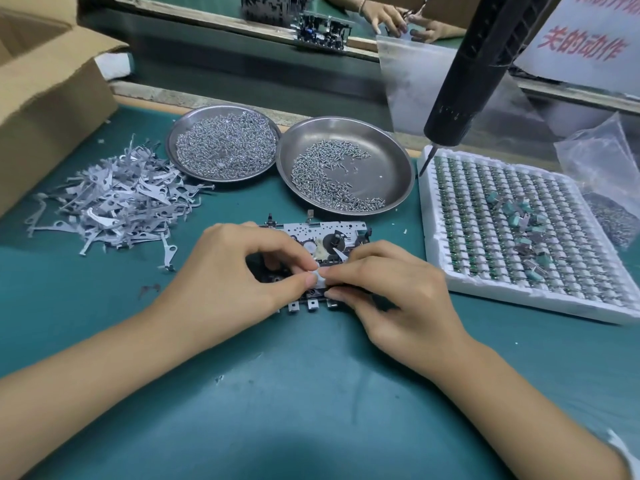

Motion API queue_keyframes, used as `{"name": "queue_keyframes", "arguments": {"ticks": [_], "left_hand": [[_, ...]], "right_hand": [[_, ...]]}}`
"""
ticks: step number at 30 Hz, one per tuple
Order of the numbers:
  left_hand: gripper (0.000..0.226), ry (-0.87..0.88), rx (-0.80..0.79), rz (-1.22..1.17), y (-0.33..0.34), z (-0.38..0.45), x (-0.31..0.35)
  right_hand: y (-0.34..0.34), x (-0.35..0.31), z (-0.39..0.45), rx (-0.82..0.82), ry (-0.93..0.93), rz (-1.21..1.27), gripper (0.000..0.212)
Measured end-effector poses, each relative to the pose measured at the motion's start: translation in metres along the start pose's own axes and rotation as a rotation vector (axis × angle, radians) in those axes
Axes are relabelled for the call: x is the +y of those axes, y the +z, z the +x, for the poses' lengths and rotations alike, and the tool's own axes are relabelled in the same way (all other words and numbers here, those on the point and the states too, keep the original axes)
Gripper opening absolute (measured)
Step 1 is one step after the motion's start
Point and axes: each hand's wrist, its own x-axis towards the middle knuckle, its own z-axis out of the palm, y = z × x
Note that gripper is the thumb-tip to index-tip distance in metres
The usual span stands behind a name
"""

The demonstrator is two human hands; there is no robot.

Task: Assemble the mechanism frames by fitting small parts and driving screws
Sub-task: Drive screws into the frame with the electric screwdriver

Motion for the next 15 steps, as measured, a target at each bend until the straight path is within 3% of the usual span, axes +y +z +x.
{"name": "queue_keyframes", "arguments": {"ticks": [8, 15], "left_hand": [[0.017, -0.047, -0.066, -0.117, -0.0028, 0.0041, -0.0062], [0.024, -0.06, -0.123, -0.138, -0.0057, 0.0077, -0.0082]], "right_hand": [[0.0071, -0.0081, -0.002, 0.107, 0.07, -0.037, 0.019], [0.0005, -0.0076, 0.0007, 0.076, 0.186, 0.068, 0.012]]}}
